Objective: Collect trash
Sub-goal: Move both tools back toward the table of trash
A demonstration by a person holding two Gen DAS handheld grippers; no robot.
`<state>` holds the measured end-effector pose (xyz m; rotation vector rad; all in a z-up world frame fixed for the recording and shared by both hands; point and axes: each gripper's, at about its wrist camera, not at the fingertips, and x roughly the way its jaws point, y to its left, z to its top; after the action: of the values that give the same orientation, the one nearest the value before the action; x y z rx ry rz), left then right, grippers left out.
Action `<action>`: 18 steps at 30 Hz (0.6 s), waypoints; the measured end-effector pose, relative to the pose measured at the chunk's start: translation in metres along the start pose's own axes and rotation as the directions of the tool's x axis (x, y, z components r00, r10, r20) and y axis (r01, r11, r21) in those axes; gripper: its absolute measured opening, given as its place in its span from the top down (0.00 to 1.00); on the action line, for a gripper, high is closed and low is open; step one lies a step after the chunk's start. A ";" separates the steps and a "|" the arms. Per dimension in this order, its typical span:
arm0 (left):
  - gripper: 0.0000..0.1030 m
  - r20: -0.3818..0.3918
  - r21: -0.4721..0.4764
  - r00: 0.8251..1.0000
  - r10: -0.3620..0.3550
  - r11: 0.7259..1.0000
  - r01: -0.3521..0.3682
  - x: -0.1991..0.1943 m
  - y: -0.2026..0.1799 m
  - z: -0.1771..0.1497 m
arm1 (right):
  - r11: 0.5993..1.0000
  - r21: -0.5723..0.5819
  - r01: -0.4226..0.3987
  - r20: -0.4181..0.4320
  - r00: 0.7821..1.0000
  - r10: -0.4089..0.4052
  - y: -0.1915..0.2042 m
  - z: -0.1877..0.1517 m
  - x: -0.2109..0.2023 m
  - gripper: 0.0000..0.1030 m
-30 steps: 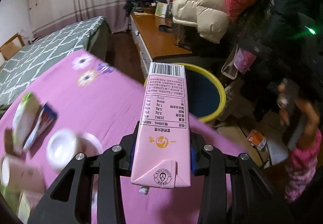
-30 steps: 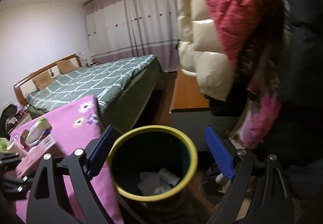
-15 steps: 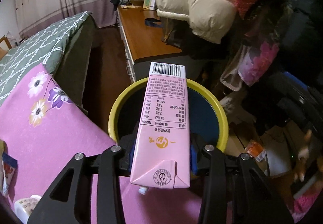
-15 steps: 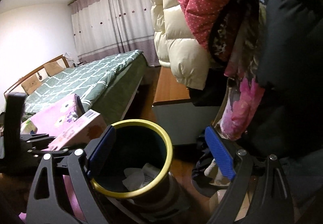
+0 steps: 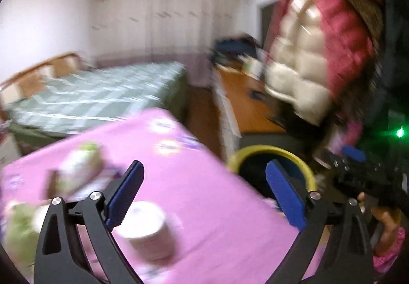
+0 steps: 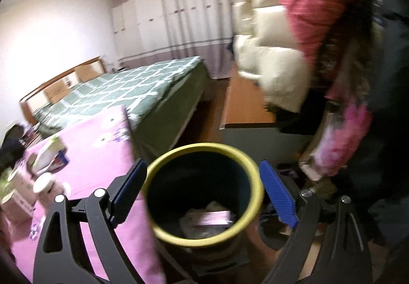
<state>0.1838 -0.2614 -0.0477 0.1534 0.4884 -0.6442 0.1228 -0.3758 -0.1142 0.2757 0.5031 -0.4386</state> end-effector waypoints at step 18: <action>0.05 -0.079 -0.432 0.636 0.767 0.549 -0.715 -0.128 0.284 -0.123 | 0.906 -0.259 -0.336 -0.127 0.941 0.313 0.200 -0.025 0.006 0.17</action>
<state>0.2205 0.0678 -0.0974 -0.1059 0.3848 0.3220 0.2106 -0.1949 -0.1088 0.1021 0.5814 -0.0278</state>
